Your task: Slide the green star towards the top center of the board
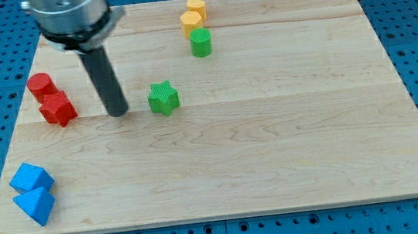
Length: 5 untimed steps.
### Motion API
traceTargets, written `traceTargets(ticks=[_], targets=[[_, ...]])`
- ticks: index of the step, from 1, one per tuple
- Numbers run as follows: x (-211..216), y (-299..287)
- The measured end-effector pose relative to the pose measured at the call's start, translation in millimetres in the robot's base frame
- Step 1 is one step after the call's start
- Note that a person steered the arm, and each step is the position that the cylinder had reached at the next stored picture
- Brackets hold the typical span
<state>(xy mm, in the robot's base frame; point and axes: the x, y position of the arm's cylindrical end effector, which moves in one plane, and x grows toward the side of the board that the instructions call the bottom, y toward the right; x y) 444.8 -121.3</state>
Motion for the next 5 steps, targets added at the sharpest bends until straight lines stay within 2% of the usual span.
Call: traceTargets(ticks=[2, 5], targets=[[3.7, 61.9], [-16.3, 52.8]])
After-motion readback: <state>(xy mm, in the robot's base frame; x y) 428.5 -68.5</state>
